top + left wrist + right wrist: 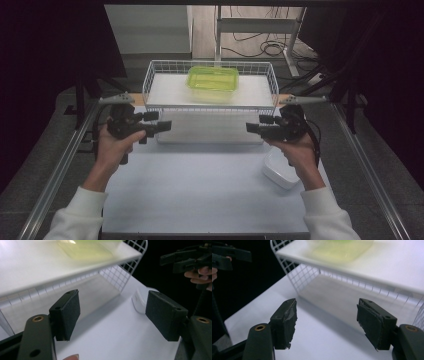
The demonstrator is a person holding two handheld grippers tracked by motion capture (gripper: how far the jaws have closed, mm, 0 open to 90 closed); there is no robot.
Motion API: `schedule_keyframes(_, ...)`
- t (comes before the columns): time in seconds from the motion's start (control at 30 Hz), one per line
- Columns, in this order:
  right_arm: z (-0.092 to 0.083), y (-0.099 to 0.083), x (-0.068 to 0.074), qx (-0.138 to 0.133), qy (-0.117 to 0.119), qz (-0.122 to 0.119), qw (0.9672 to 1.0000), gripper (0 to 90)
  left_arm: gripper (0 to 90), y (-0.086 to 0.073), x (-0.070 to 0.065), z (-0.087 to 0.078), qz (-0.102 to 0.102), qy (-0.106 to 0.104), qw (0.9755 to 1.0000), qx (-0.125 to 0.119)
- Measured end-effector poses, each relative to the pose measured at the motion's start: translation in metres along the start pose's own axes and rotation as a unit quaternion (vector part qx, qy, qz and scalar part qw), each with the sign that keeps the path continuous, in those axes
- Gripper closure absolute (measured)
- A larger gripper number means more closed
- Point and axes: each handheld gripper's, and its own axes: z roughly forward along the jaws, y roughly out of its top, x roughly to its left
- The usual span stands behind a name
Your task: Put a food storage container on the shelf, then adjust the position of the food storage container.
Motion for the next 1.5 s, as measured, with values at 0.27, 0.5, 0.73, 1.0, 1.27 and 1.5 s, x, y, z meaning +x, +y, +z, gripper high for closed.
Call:
schedule_keyframes(0.27,-0.002,-0.055,-0.001,0.038,0.009,-0.006,0.9992,32.0,26.6,-0.055,-0.013,0.011,0.009,0.004,0.9991,0.04)
schedule_keyframes(0.5,0.01,-0.089,-0.007,0.083,-0.001,0.001,0.9965,32.0,26.6,-0.087,-0.005,0.024,-0.013,0.02,0.9971,0.072)
schedule_keyframes(0.73,0.013,-0.101,-0.008,0.097,-0.011,-0.005,0.9952,32.1,26.7,-0.1,-0.002,0.026,-0.023,0.033,0.9959,0.081)
schedule_keyframes(1.0,0.016,-0.1,-0.009,0.099,-0.011,-0.01,0.9949,32.1,25.8,-0.103,-0.001,0.028,-0.019,0.04,0.9952,0.087)
schedule_keyframes(1.27,0.011,-0.1,-0.012,0.102,-0.03,-0.006,0.9943,32.1,25.1,-0.104,-0.001,0.031,-0.014,0.044,0.9944,0.095)
schedule_keyframes(1.5,-0.004,-0.099,-0.03,0.095,-0.054,0.007,0.994,34.7,24.7,-0.106,0.002,0.032,-0.016,0.044,0.9939,0.1)
